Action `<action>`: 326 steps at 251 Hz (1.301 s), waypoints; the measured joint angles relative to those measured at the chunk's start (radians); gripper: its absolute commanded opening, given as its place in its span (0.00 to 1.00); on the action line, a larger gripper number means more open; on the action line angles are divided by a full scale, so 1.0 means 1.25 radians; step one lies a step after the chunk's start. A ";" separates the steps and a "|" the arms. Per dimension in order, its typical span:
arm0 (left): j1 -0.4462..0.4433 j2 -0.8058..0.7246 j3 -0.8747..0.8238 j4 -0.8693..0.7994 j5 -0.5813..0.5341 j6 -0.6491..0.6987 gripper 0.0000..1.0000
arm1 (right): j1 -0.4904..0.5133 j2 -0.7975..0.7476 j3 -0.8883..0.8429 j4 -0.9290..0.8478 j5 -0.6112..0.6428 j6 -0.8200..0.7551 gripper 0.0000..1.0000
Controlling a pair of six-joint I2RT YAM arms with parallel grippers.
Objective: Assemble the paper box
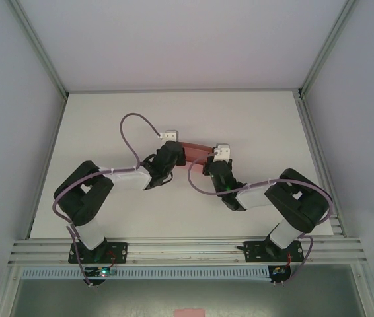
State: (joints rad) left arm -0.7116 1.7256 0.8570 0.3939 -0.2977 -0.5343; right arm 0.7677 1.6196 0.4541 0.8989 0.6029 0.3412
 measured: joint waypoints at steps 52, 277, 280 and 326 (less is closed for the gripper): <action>-0.039 -0.063 -0.038 -0.078 0.043 0.025 0.70 | 0.028 -0.004 -0.018 0.020 0.008 -0.071 0.00; 0.052 -0.505 -0.052 -0.607 0.091 -0.308 1.00 | 0.102 0.031 -0.103 0.218 -0.097 -0.215 0.02; 0.057 -0.499 -0.060 -0.602 0.099 -0.314 1.00 | 0.102 0.032 -0.103 0.220 -0.097 -0.216 0.02; 0.079 -0.396 -0.195 -0.498 0.234 -0.405 1.00 | 0.122 0.047 -0.106 0.244 -0.094 -0.236 0.04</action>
State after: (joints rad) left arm -0.6132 1.2312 0.6132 -0.2287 -0.0051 -1.0409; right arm 0.9207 1.6779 0.3218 1.2045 0.4850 0.0467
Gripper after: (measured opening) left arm 0.999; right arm 0.048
